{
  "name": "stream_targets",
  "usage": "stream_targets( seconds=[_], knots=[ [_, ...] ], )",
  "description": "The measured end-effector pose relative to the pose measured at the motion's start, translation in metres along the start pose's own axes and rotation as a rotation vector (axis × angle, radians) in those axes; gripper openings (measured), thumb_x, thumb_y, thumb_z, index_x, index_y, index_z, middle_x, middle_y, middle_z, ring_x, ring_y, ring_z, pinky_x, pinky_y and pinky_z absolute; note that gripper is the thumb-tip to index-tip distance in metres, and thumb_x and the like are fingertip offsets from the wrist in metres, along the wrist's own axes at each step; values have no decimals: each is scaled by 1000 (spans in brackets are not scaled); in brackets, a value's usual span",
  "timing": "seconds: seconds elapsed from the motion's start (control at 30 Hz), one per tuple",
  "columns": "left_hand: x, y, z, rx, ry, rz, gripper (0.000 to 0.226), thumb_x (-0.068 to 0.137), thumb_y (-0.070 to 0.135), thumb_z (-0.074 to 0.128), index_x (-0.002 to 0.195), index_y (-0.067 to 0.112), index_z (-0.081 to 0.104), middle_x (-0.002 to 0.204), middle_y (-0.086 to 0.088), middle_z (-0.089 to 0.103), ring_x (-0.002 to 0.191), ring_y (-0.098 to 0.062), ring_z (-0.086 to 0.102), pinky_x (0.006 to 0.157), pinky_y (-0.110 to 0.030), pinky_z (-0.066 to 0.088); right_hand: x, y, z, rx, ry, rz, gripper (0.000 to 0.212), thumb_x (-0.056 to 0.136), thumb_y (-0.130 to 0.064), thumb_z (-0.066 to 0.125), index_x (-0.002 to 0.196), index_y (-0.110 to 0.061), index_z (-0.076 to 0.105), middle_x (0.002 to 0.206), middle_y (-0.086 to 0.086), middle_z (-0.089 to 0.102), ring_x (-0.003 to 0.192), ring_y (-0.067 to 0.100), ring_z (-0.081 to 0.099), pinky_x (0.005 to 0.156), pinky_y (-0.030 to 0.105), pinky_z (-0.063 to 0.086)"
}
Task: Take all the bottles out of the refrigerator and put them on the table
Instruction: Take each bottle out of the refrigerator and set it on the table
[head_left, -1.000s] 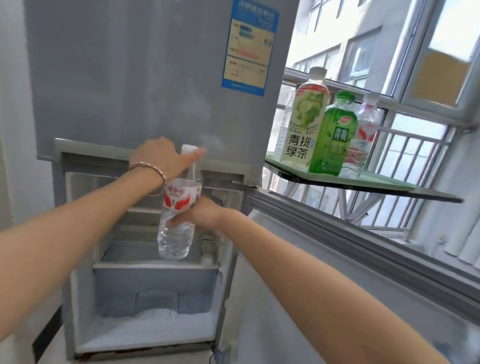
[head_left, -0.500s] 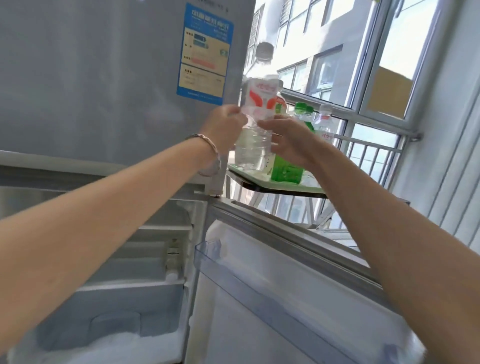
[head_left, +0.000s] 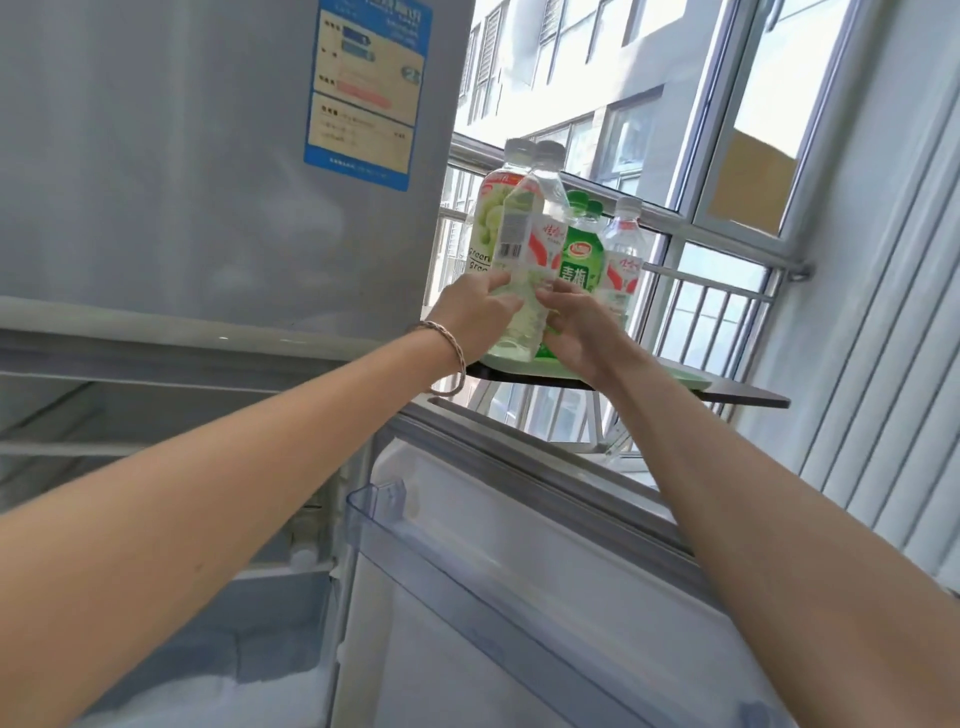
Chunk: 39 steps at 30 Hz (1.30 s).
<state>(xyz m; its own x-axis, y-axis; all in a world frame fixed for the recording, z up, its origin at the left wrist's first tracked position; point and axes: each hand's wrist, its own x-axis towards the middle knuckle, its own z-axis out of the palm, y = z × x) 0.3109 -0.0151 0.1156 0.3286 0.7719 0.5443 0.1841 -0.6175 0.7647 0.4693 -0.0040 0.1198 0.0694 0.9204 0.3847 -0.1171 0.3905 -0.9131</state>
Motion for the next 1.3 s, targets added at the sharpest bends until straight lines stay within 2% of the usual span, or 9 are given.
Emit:
stream_targets(
  seconds=[0.17, 0.23, 0.3, 0.5, 0.63, 0.73, 0.93, 1.13, 1.3],
  knots=[
    [-4, -11, -9, 25, -25, -5, 50, 93, 24, 47, 141, 13, 42, 134, -2, 55, 102, -22, 63, 93, -46, 54, 0, 2, 17, -189, 282, -84, 42, 82, -4, 55, 124, -1, 54, 115, 16, 65, 104, 29, 65, 78, 31, 57],
    [-8, -15, -20, 60, 30, -11, 43, 93, 22, 46, 135, 12, 49, 130, -5, 59, 104, -23, 65, 90, -43, 55, -3, 3, 32, -315, 599, -244, 30, 83, -3, 56, 112, 0, 57, 96, 8, 64, 88, 21, 63, 69, 24, 53],
    [-12, -21, -32, 82, 76, -50, 32, 93, 19, 47, 120, 10, 58, 112, -8, 67, 95, -24, 68, 85, -42, 58, -16, 8, 57, -455, 677, -430, 15, 83, 3, 53, 92, -7, 60, 81, -1, 60, 77, 16, 59, 68, 23, 52],
    [-53, -84, -73, 124, -116, -395, 23, 93, 20, 45, 76, 10, 56, 74, -12, 64, 59, -23, 60, 54, -25, 44, -48, 71, 145, -651, 283, -330, 18, 81, 2, 50, 85, -10, 63, 77, 3, 62, 77, 22, 60, 69, 30, 47],
    [-88, -150, -104, 457, -213, -588, 18, 94, 10, 47, 93, 3, 63, 89, -19, 66, 66, -22, 68, 44, -20, 40, -65, 141, 192, -697, 84, -38, 24, 85, -2, 50, 104, -10, 62, 103, 5, 64, 93, 20, 57, 80, 27, 43],
    [-109, -197, -115, 705, -275, -650, 31, 95, 9, 41, 114, -7, 60, 120, -24, 63, 109, -35, 62, 51, -22, 38, -68, 199, 216, -739, -11, 181, 29, 86, -2, 51, 114, -7, 58, 117, 12, 63, 99, 26, 56, 79, 27, 41],
    [-131, -281, -116, 709, -173, -756, 38, 96, 23, 42, 123, 1, 57, 129, -21, 58, 118, -34, 55, 94, -31, 43, -46, 313, 223, -1065, -243, 568, 53, 92, -24, 55, 141, -7, 44, 143, 18, 50, 129, 35, 50, 101, 36, 45],
    [-124, -324, -112, 725, -139, -790, 47, 96, 30, 45, 138, 9, 45, 141, -14, 50, 129, -30, 48, 104, -28, 37, -8, 369, 211, -1230, -278, 698, 81, 86, -22, 63, 152, -24, 16, 155, 25, 14, 144, 38, 20, 116, 45, 26],
    [-122, -351, -113, 700, -99, -787, 46, 96, 28, 46, 138, 10, 46, 142, -11, 50, 129, -28, 48, 103, -26, 37, 4, 409, 203, -1366, -319, 733, 68, 87, -28, 60, 147, -20, 29, 146, 24, 34, 134, 37, 37, 110, 44, 36]
  ],
)
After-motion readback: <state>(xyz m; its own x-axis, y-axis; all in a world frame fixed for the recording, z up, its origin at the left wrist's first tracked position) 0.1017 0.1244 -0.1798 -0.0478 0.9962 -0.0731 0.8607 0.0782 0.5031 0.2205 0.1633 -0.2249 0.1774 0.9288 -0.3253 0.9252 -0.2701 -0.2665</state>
